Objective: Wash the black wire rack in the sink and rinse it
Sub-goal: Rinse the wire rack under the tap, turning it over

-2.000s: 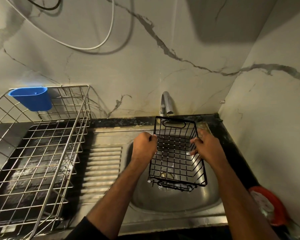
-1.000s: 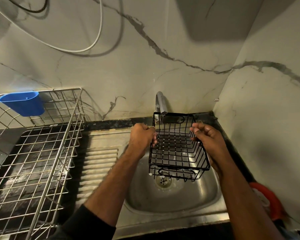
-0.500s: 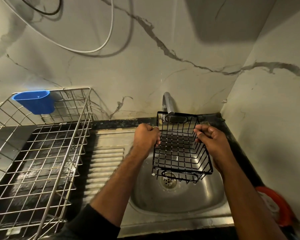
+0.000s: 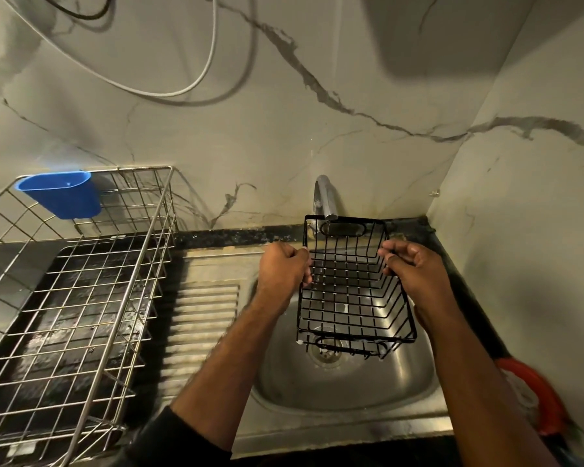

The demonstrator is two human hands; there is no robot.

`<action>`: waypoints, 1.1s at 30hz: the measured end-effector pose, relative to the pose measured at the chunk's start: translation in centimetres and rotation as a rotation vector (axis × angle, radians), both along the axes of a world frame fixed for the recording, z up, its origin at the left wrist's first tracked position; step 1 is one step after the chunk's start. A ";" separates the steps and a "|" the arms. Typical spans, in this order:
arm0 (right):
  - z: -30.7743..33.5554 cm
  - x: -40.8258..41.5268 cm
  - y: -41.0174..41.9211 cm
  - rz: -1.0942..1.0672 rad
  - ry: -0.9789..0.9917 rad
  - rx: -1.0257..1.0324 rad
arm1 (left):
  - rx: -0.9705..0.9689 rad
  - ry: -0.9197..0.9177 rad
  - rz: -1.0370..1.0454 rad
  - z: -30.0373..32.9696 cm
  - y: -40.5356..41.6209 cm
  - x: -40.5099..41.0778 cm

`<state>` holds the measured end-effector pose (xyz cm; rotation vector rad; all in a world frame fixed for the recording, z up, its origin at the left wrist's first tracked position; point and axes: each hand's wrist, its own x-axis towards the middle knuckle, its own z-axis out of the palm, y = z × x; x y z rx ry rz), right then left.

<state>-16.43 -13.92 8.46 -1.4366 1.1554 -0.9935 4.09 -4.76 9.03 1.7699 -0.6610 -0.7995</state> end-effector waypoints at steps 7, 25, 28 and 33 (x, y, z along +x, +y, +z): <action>-0.4 0.0 0.0 -0.013 0.005 -0.011 | -0.011 -0.022 -0.002 -0.3 0.3 -0.2; -0.4 0.7 0.6 0.041 0.057 -0.030 | -0.011 -0.021 0.028 0.2 1.6 0.4; -0.4 0.9 0.7 0.048 0.065 -0.041 | -0.004 -0.029 0.037 0.4 1.8 0.5; -0.2 1.2 0.6 0.057 0.082 -0.049 | -0.003 -0.038 0.042 0.6 1.9 0.6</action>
